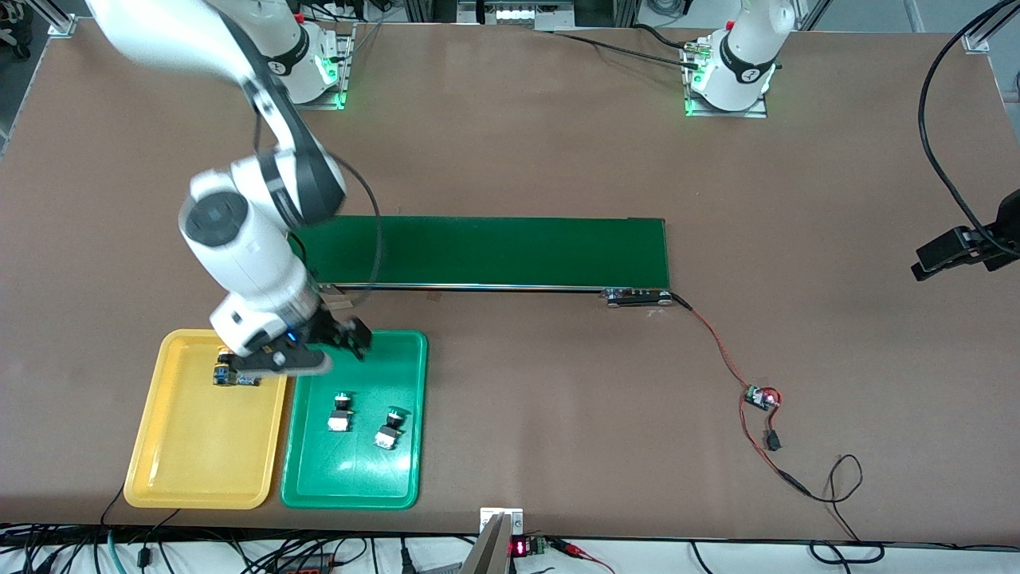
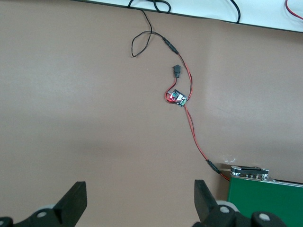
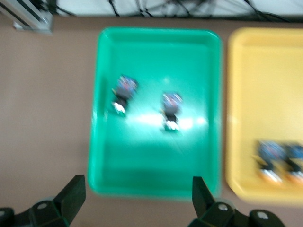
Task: Sort buttons by color to trays
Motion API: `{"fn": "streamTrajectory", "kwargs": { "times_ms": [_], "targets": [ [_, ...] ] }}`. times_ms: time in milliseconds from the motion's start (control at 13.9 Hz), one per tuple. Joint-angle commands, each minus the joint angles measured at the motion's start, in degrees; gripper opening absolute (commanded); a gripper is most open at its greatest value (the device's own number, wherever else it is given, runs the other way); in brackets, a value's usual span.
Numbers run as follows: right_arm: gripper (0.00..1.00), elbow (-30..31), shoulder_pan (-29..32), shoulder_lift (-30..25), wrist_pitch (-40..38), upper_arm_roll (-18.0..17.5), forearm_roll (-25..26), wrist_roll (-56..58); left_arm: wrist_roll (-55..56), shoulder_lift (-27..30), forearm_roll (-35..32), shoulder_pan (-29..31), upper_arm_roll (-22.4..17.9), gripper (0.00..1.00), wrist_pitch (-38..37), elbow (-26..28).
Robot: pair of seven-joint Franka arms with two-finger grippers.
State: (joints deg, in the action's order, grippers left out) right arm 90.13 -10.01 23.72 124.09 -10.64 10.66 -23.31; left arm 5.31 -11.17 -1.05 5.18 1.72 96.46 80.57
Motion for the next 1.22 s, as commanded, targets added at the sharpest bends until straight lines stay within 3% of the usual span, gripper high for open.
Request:
{"fn": "streamTrajectory", "kwargs": {
  "times_ms": [0,72,288,504,648,1153],
  "targets": [
    [1.00,7.42,3.50,-11.13,-9.88,0.09,-0.56,1.85,-0.74,0.36,1.49,-0.17,0.56,1.00,-0.13,-0.24],
    [1.00,7.43,4.73,-14.03,-15.23,0.09,-1.08,4.30,-0.65,0.45,1.49,-0.17,0.65,1.00,-0.22,-0.24],
    [1.00,7.43,13.15,-22.11,-26.94,0.09,-9.86,6.34,-1.09,0.71,3.15,-0.17,0.65,1.00,-0.48,0.11],
    [1.00,7.34,17.04,-28.01,-32.85,0.44,-10.05,12.92,-2.66,1.06,2.37,-0.52,2.49,1.00,-4.07,0.02],
    [1.00,7.16,18.18,-28.56,-32.86,0.62,-9.87,13.20,-3.38,2.03,2.37,-0.52,2.85,1.00,-6.98,0.11],
    [1.00,5.84,17.75,-27.86,-36.55,0.80,-10.49,12.15,-3.46,2.21,2.10,0.27,2.59,1.00,-4.88,0.11]
  ]
}}
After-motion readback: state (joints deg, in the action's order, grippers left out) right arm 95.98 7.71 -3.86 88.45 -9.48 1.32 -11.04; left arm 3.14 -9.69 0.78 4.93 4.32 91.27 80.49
